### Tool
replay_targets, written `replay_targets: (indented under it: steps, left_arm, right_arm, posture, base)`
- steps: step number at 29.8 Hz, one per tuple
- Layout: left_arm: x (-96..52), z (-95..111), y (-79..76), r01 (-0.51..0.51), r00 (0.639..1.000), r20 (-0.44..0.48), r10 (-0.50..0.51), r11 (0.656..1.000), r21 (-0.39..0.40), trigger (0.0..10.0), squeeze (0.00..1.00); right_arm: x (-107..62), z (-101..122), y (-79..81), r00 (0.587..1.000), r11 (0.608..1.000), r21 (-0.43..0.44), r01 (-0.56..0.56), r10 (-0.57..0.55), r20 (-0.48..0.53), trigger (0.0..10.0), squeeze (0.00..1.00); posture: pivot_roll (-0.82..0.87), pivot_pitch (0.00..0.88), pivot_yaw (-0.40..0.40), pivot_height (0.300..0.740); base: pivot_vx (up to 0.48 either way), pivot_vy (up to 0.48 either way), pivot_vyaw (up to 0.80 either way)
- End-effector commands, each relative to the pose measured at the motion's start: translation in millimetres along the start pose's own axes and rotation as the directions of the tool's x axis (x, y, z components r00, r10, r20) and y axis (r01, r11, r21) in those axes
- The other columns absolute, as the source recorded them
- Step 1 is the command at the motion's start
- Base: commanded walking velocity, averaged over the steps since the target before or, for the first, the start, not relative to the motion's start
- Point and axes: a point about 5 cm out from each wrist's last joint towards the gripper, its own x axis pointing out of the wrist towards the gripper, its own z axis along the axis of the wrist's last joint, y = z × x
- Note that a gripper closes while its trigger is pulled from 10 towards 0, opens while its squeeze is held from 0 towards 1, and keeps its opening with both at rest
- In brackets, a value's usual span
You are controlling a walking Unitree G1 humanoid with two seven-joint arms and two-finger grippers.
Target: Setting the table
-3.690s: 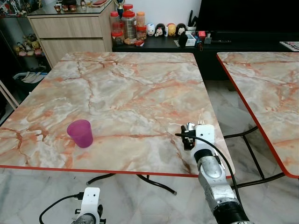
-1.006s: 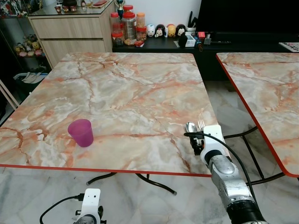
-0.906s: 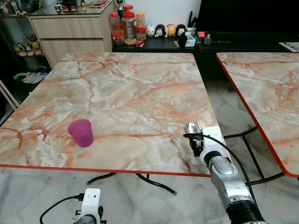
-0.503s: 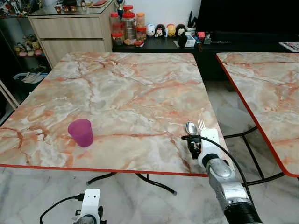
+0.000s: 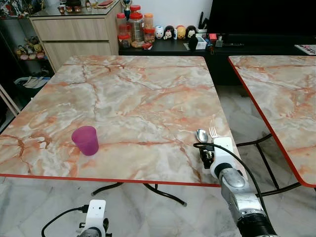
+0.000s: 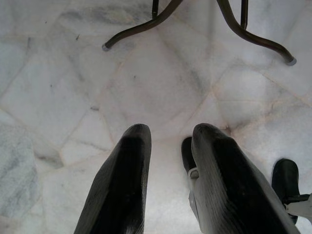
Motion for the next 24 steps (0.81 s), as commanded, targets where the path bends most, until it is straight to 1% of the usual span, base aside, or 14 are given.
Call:
replay_targets:
  steps: [1, 10, 12, 24]
  left_arm:
    - [-0.4, -2.6, 1.9, 0.003, 1.0, -0.016, -0.003, 1.0, 0.016, 10.0, 0.0]
    - [0.0, -1.0, 1.8, -0.001, 1.0, -0.012, 0.001, 1.0, 0.012, 10.0, 0.0]
    - [0.1, -0.3, 2.0, -0.003, 1.0, -0.01, 0.003, 1.0, 0.01, 10.0, 0.0]
    - [0.5, 0.9, 0.9, -0.004, 1.0, -0.009, 0.004, 1.0, 0.006, 10.0, 0.0]
  right_arm:
    - [2.4, 5.5, -1.5, 1.0, 1.0, 0.007, 0.008, -0.008, 0.014, 10.0, 0.0]
    - [2.8, 3.6, -1.7, 1.0, 1.0, 0.02, 0.004, -0.004, 0.004, 10.0, 0.0]
    - [4.0, 6.4, 1.2, 1.0, 1.0, 0.027, -0.01, 0.009, 0.011, 10.0, 0.0]
    - [11.2, 12.6, 4.9, 1.0, 0.999, 0.027, -0.018, 0.018, 0.006, 10.0, 0.0]
  posture:
    - [-0.02, 0.0, 0.009, 0.74]
    - [-0.02, 0.0, 0.005, 0.74]
    - [-0.02, 0.0, 0.004, 0.74]
    - [-0.02, 0.0, 0.001, 0.74]
  base:
    - [0.0, 0.0, 0.0]
    - [0.0, 0.0, 0.0]
    - [0.0, 0.0, 0.0]
    - [0.0, 0.0, 0.0]
